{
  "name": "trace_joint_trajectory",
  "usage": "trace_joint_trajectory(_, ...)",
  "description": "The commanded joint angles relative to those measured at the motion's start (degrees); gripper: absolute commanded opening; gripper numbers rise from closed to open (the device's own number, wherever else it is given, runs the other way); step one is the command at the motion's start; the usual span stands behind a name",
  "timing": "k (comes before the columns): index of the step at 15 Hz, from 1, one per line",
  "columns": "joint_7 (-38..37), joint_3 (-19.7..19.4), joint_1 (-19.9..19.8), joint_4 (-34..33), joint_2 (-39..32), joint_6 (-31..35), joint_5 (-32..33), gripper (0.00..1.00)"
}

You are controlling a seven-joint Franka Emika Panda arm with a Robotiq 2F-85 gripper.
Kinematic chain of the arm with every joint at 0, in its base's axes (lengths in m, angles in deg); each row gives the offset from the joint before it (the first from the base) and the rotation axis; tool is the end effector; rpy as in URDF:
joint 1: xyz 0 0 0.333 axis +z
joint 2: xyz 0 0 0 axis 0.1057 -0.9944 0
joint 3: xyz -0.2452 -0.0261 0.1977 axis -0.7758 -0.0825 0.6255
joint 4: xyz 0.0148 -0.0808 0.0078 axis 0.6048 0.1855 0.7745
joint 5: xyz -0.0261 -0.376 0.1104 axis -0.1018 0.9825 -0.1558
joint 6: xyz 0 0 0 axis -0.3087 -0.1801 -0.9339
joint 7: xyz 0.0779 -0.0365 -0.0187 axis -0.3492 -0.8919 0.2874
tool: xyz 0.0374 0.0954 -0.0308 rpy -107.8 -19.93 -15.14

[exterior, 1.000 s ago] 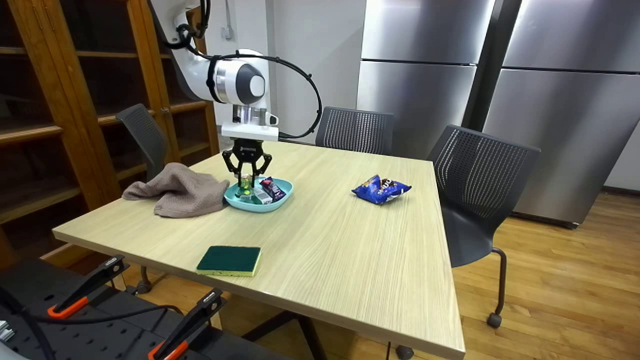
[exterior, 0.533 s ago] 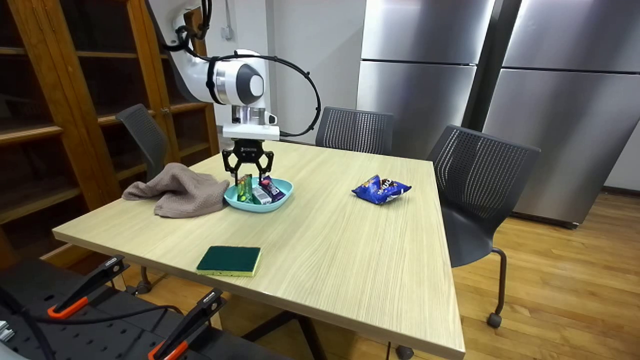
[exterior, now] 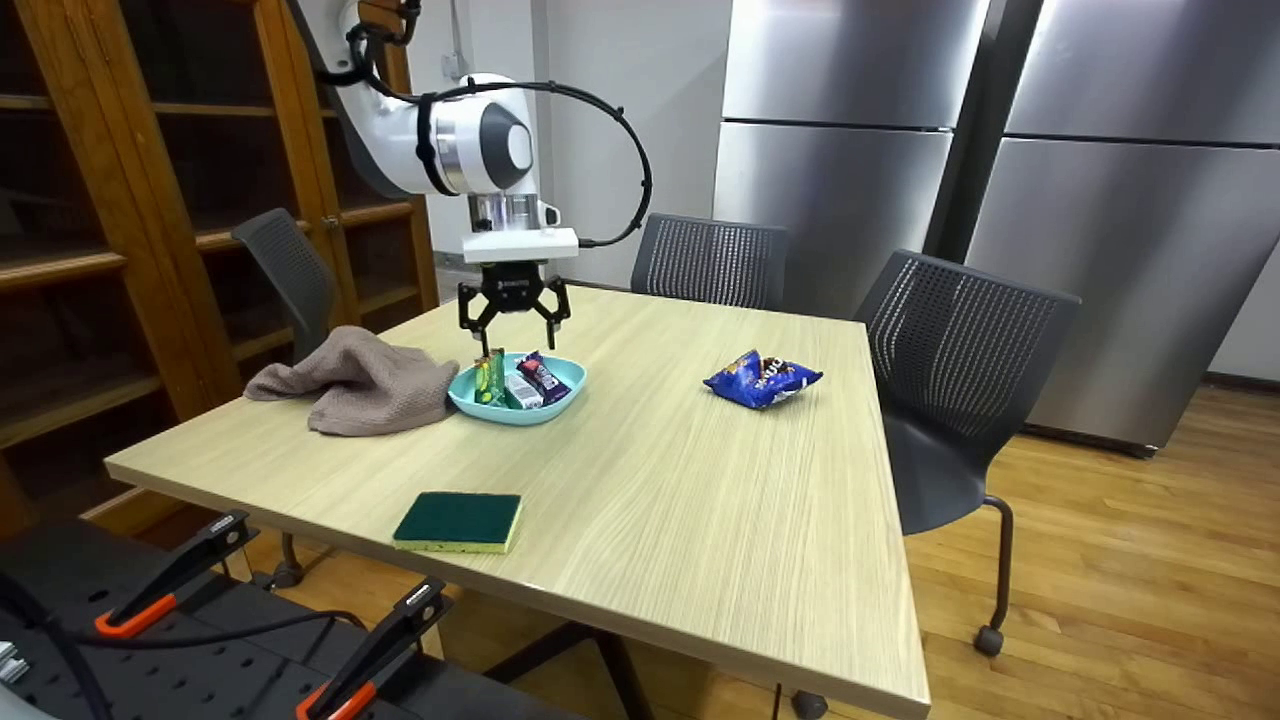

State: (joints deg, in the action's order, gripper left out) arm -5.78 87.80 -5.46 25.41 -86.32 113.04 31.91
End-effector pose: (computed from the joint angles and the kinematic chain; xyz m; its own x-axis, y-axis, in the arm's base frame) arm 0.6162 0.0561 0.1668 0.7356 0.6700 -0.0999 0.6757 -0.7363 0.0370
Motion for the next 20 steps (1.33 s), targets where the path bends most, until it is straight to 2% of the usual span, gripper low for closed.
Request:
trace_joint_trajectory(1,2.0,-1.3,-0.1,8.3,7.2,2.3,5.8,1.00)
trace_joint_trajectory(4,5.4,-1.8,-0.2,13.4,10.6,3.6,11.5,1.00)
trace_joint_trajectory(8,6.2,-4.4,1.2,18.6,14.2,5.3,23.3,1.00)
trace_joint_trajectory(13,7.6,-5.4,0.0,22.6,17.9,8.5,38.3,1.00)
trace_joint_trajectory(14,5.2,-4.1,-0.3,19.5,14.2,6.5,34.5,1.00)
trace_joint_trajectory(16,5.6,-4.4,-0.5,20.5,15.4,7.2,37.1,1.00)
trace_joint_trajectory(20,6.7,-4.5,-0.5,20.8,15.8,7.3,37.2,1.00)
